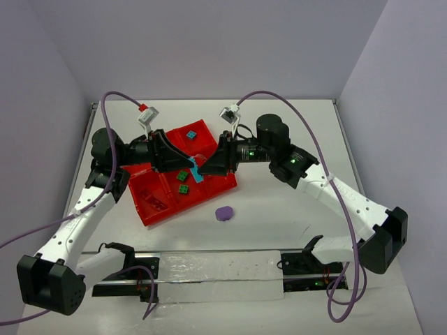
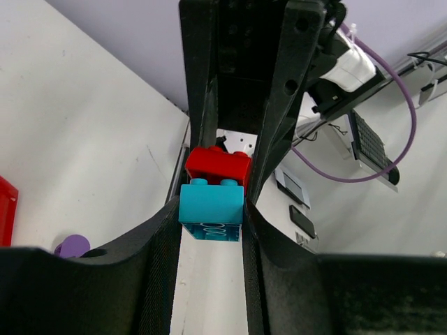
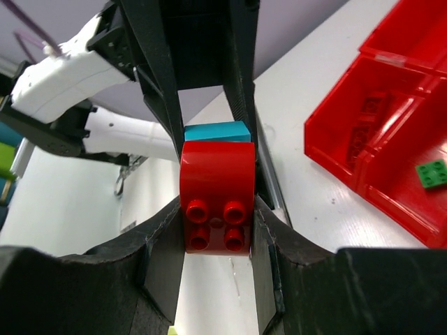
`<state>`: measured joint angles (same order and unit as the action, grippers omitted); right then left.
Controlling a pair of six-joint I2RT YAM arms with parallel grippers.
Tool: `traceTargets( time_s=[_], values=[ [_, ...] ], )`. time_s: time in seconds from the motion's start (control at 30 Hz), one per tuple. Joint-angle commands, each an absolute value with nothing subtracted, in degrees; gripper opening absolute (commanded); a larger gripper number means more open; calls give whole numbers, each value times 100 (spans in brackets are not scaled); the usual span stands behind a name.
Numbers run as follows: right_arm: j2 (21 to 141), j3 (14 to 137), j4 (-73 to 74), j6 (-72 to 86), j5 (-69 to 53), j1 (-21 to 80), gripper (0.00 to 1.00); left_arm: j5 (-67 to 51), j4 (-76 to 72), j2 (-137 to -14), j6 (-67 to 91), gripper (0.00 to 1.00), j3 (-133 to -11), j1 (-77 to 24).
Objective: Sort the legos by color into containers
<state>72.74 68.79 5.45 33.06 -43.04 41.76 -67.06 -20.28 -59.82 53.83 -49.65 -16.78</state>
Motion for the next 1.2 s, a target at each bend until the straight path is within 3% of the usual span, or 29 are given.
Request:
traceTargets(
  time_s=[0.0,0.33,0.47,0.67,0.97,1.17],
  values=[
    [6947,6866,736,3153,-3849,4156,7,-6493,-1346,-5765,4732,0,-5011,-1650],
    [6993,6634,632,3217,-3795,4025,7,-6527,-2064,-5245,5360,0,-3784,-1458],
    [7082,6611,681,3210,-3661,4013,7,-6386,-1506,-5203,4990,0,-3944,-1424],
    [7154,6733,1318,3050,-2779,3964,7,-5478,780,-5308,3876,0,-4622,-1126],
    [7096,6823,1661,2824,-2394,3929,8,-5143,626,-5370,4162,0,-4483,-683],
    [7119,6790,1756,2769,-2271,3929,8,-4257,1302,-5458,4032,0,-4743,-615]
  ],
)
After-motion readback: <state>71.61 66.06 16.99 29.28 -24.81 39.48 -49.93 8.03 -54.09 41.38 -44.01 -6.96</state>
